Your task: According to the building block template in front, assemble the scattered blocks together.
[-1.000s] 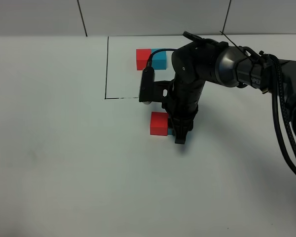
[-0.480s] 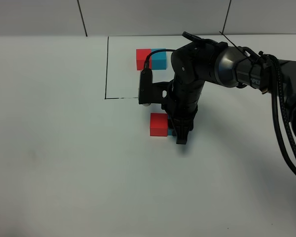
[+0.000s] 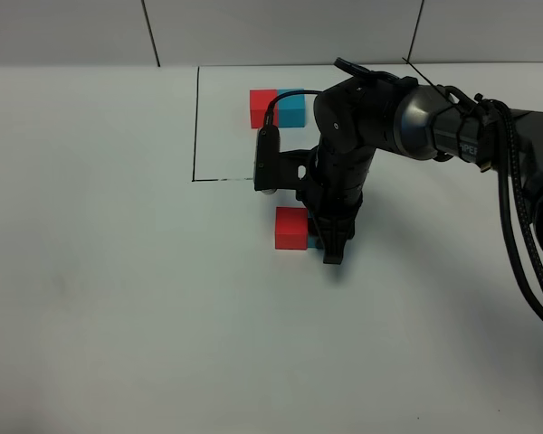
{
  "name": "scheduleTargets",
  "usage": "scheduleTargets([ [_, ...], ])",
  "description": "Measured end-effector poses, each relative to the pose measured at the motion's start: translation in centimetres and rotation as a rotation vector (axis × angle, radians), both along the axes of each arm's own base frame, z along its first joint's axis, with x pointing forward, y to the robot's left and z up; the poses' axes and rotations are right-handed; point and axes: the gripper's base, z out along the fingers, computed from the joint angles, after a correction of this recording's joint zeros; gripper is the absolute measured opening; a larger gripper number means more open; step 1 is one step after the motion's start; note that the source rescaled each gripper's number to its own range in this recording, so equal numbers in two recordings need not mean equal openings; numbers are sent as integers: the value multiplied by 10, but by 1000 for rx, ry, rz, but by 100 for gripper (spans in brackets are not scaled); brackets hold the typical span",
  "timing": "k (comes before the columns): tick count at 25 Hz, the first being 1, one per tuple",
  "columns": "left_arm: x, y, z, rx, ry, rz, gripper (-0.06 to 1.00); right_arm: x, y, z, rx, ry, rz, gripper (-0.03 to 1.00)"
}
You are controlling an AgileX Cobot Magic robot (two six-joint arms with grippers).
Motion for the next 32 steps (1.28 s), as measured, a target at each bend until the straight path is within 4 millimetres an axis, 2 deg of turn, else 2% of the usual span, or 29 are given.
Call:
scheduleTargets([
  [3,0,0,0,0,0,0,61,0,0,-3,-2,4,7,12],
  [9,0,0,0,0,0,0,61,0,-1,-2,-11,10,20,53],
  [11,0,0,0,0,0,0,61,-1,-4,6,-7,9,-2,66],
  [15,0,0,0,0,0,0,61,1,-25,46,32,-22,-171,87],
  [17,0,0,0,0,0,0,61,4,-44,67,64,-43,-297,92],
  [20,0,0,0,0,0,0,61,8,-81,95,131,-84,-494,95],
  [24,0,0,0,0,0,0,61,-2,-129,120,226,-161,-698,96],
  [28,0,0,0,0,0,0,61,-38,-167,143,327,-261,-887,96],
  [32,0,0,0,0,0,0,61,-91,-193,175,380,-357,-1024,96],
])
